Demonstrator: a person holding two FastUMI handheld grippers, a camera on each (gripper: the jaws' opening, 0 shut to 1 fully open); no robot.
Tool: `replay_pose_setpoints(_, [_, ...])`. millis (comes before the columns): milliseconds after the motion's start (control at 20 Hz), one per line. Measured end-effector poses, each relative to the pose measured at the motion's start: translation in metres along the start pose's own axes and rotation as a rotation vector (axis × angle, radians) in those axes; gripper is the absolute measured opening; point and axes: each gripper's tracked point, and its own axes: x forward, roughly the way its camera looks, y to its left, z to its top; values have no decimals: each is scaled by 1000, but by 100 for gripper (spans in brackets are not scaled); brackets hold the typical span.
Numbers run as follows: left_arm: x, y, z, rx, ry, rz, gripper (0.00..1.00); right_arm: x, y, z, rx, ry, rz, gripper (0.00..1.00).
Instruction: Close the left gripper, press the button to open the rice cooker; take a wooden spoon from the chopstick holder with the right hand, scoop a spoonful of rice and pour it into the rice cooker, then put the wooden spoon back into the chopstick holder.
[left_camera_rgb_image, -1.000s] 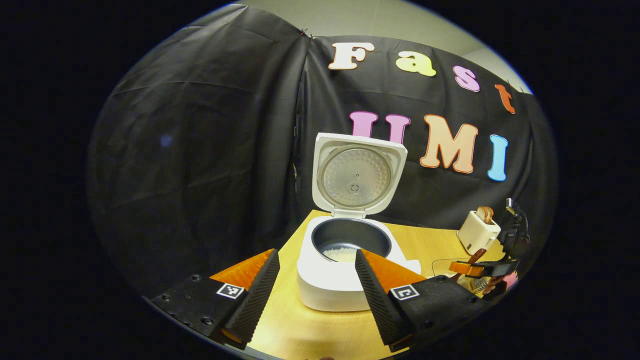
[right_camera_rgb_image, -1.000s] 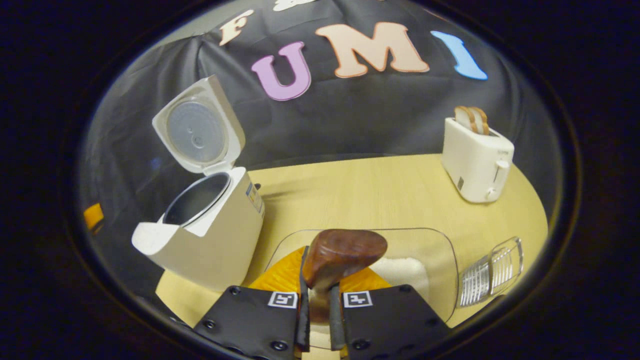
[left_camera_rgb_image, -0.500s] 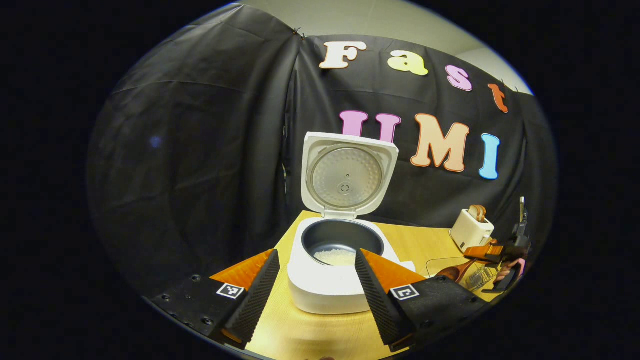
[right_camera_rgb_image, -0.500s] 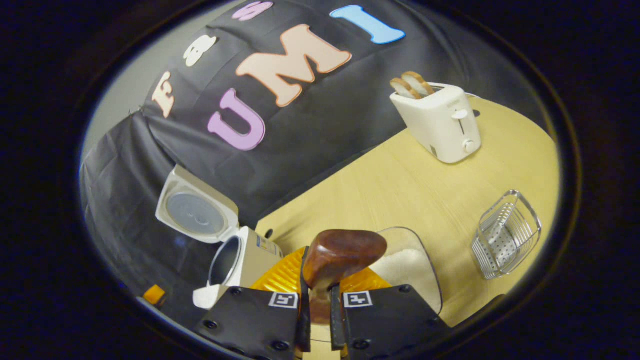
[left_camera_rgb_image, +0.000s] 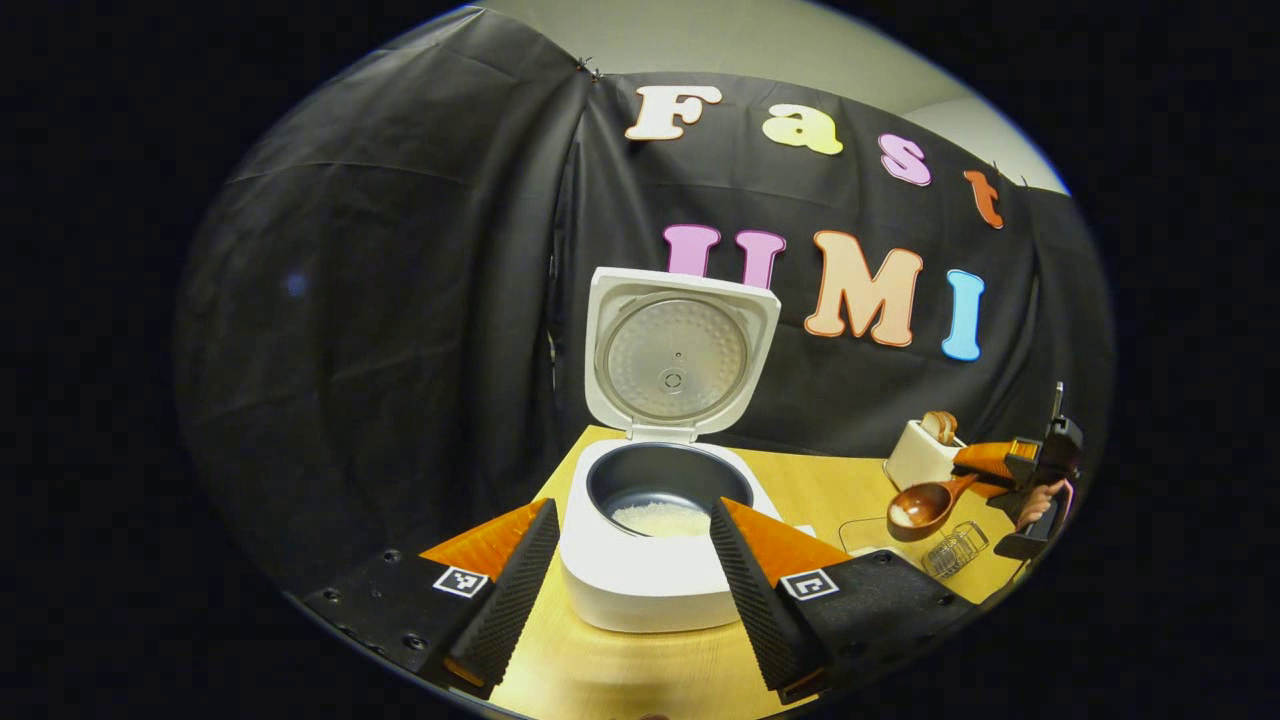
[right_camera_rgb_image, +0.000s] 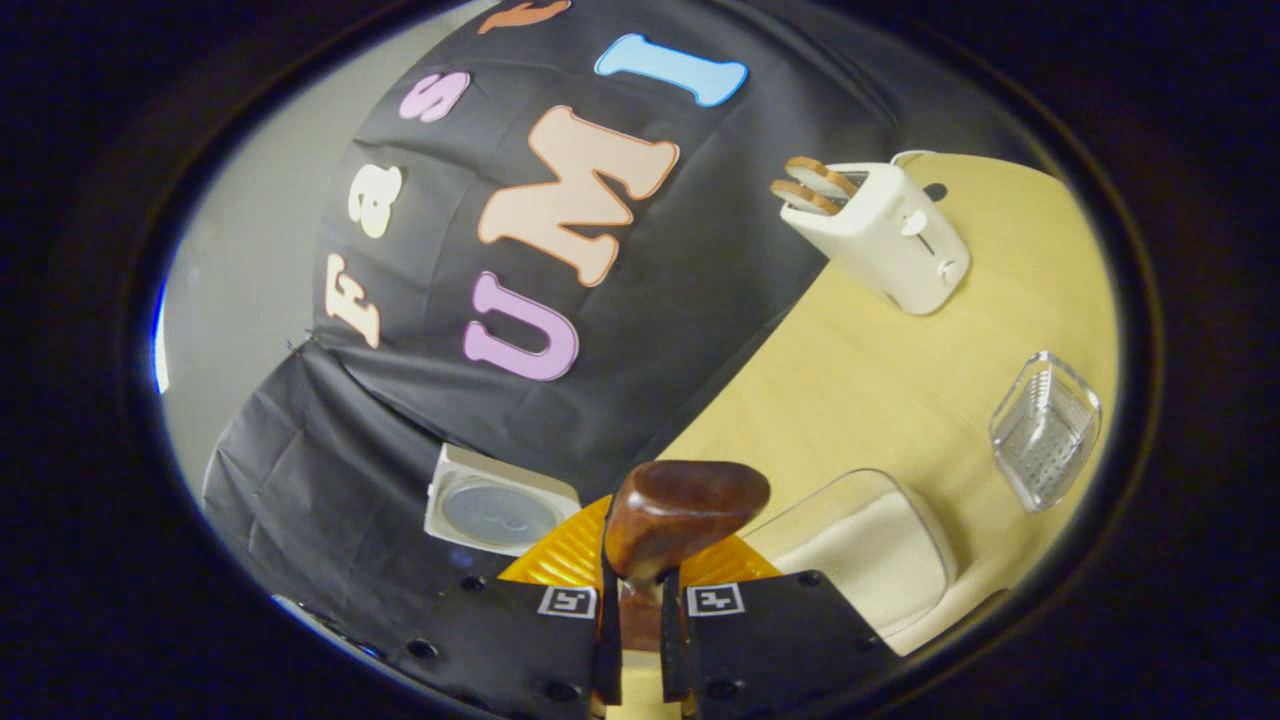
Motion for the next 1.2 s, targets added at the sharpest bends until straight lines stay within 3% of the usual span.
replay_pose_setpoints(150, [0,-1,0,-4,-3,-20,90,14,37,-9,28,5,60,17])
replay_pose_setpoints(350, [-1,0,-2,-23,-1,-41,90,39,85,-29,-29,17,102,20])
replay_pose_setpoints(550, [-2,7,-5,-34,6,-53,90,66,125,-52,-91,17,119,17])
replay_pose_setpoints(950, [-4,36,-10,-30,27,-45,89,107,187,-110,-414,-32,97,20])
replay_pose_setpoints(1200, [-7,50,-13,-33,29,-11,90,125,211,-145,-725,-68,83,17])
